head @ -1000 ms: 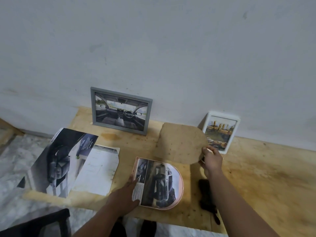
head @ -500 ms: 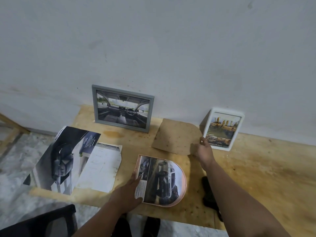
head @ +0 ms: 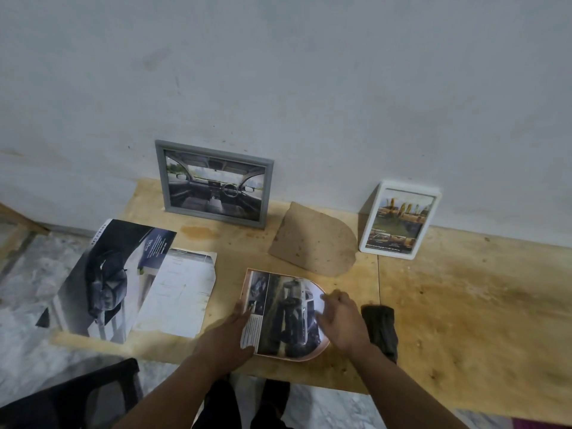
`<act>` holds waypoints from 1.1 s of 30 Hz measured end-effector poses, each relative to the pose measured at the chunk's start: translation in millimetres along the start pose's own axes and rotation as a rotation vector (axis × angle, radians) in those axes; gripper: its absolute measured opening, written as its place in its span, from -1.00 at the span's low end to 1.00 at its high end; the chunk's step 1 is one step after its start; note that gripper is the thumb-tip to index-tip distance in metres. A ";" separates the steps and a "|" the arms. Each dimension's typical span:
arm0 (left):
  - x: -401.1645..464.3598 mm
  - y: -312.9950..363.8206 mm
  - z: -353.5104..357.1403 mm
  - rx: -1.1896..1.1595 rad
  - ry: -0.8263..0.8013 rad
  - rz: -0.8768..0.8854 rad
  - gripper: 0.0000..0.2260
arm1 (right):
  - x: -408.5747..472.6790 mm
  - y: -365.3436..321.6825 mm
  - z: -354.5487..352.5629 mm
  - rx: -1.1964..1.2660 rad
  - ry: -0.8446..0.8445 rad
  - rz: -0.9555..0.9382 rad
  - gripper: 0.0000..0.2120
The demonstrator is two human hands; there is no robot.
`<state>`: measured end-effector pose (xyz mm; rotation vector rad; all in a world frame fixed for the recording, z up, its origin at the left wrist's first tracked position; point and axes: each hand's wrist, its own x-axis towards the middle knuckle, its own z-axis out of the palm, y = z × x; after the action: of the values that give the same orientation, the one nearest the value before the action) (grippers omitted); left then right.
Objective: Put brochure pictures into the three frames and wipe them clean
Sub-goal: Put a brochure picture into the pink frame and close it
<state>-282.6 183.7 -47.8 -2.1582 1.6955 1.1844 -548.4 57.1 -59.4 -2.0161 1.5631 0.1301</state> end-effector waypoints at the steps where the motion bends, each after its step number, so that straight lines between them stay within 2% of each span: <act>1: -0.4 0.6 -0.4 0.008 -0.001 -0.001 -0.20 | -4.2 -2.2 5.9 -0.051 -0.019 0.013 -0.44; 3: 0.2 1.2 -0.4 0.026 -0.003 0.000 -0.23 | -9.6 -7.0 14.1 -0.139 -0.029 0.030 -0.35; 7: 1.7 0.7 1.0 0.041 -0.019 -0.004 -0.22 | -9.3 -15.6 22.0 -0.156 -0.033 0.131 -0.20; 12: 0.6 -0.2 0.1 0.053 -0.027 -0.005 -0.22 | -11.8 -18.1 27.8 -0.216 -0.019 0.136 -0.22; 17: 1.7 -1.0 0.4 0.058 -0.051 -0.024 -0.21 | -20.4 -23.2 35.9 -0.225 0.024 0.156 -0.04; 27: 1.3 1.0 -0.5 0.074 -0.069 -0.005 -0.20 | -29.3 -28.8 37.2 -0.216 0.076 0.141 -0.20; 33: 3.0 -2.2 3.9 0.066 -0.061 -0.006 -0.19 | -27.5 -32.8 34.3 -0.194 0.057 0.227 0.04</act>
<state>-282.4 184.4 -53.1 -2.0661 1.6784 1.1628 -517.9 102.5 -63.9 -1.9945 1.8765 0.3263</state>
